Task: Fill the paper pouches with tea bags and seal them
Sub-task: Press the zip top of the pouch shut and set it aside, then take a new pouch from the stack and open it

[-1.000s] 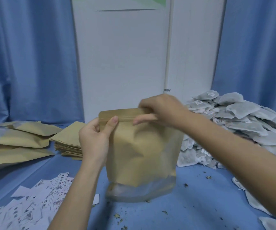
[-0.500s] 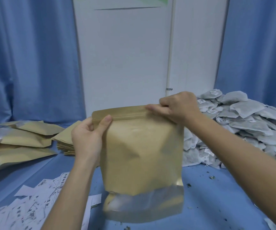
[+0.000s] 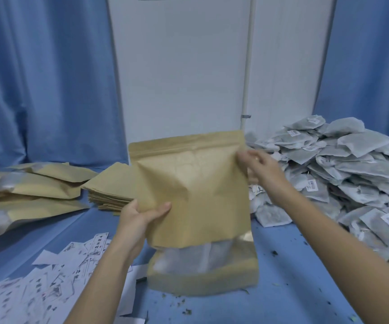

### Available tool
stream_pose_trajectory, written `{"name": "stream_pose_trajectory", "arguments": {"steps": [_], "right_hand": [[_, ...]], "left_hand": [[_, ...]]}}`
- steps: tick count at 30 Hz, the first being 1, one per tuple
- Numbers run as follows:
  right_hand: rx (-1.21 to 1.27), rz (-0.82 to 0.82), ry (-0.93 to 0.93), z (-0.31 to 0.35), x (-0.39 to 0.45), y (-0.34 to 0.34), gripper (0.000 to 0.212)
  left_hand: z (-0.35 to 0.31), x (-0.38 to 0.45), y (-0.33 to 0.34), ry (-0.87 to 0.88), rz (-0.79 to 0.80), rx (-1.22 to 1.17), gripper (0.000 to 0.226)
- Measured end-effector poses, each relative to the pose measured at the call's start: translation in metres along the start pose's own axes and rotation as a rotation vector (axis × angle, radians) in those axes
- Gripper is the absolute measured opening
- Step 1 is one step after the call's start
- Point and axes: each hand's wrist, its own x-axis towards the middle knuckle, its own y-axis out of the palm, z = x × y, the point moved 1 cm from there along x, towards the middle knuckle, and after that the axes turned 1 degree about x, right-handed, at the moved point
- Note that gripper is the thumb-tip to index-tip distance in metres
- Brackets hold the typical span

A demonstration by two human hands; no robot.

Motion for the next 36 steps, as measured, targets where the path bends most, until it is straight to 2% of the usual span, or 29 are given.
{"name": "stream_pose_trajectory", "arguments": {"steps": [2, 4, 6, 10, 12, 15, 17, 18, 20, 21, 23, 25, 28, 31, 33, 35, 36], "right_hand": [[0.082, 0.281, 0.169, -0.034, -0.021, 0.001, 0.054], [0.193, 0.396, 0.207, -0.059, -0.039, 0.006, 0.042], [0.328, 0.317, 0.21, -0.068, -0.048, 0.011, 0.037], [0.522, 0.183, 0.264, -0.069, -0.051, 0.025, 0.025], [0.607, 0.145, 0.297, -0.068, -0.053, 0.04, 0.022], [0.551, 0.113, 0.349, -0.053, -0.028, 0.1, 0.022], [0.505, 0.137, 0.385, -0.017, 0.004, 0.176, 0.024], [0.548, 0.202, 0.426, 0.008, 0.018, 0.22, 0.023], [0.615, 0.39, 0.524, 0.055, 0.034, 0.301, 0.032], [0.605, 0.427, 0.575, 0.067, 0.039, 0.333, 0.04], [0.597, 0.472, 0.638, 0.069, 0.043, 0.376, 0.038], [0.427, 0.421, 0.502, 0.045, 0.045, 0.389, 0.023], [0.026, 0.36, 0.32, -0.001, 0.049, 0.382, 0.021], [-0.432, 0.329, 0.104, -0.053, 0.063, 0.357, 0.053], [-0.776, 0.313, -0.065, -0.086, 0.072, 0.336, 0.065], [-1.073, 0.331, -0.094, -0.111, 0.077, 0.315, 0.082], [-1.137, 0.352, -0.058, -0.12, 0.077, 0.306, 0.09]], "left_hand": [[-0.001, 0.004, 0.0, -0.02, -0.048, -0.027, 0.049], [-0.002, 0.008, 0.002, -0.057, -0.068, -0.023, 0.047], [-0.006, 0.013, 0.004, -0.125, -0.029, -0.058, 0.042], [-0.009, 0.012, -0.009, -0.291, 0.303, -0.175, 0.047], [-0.007, 0.005, -0.025, -0.341, 0.314, -0.32, 0.054], [-0.006, -0.002, -0.06, -0.25, 0.158, -0.665, 0.056], [-0.009, 0.0, -0.084, -0.13, 0.036, -0.889, 0.063], [-0.013, 0.004, -0.095, -0.097, -0.032, -0.959, 0.064], [-0.024, 0.014, -0.114, -0.076, -0.179, -0.976, 0.064], [-0.028, 0.021, -0.125, -0.091, -0.241, -0.937, 0.065], [-0.033, 0.032, -0.148, -0.134, -0.32, -0.836, 0.069], [-0.033, 0.043, -0.165, -0.159, -0.382, -0.782, 0.07], [-0.026, 0.06, -0.172, -0.176, -0.434, -0.745, 0.07], [-0.013, 0.074, -0.169, -0.231, -0.425, -0.723, 0.069], [-0.005, 0.079, -0.164, -0.261, -0.417, -0.719, 0.068], [0.005, 0.083, -0.161, -0.29, -0.424, -0.725, 0.068], [0.009, 0.084, -0.159, -0.302, -0.429, -0.725, 0.067]]}}
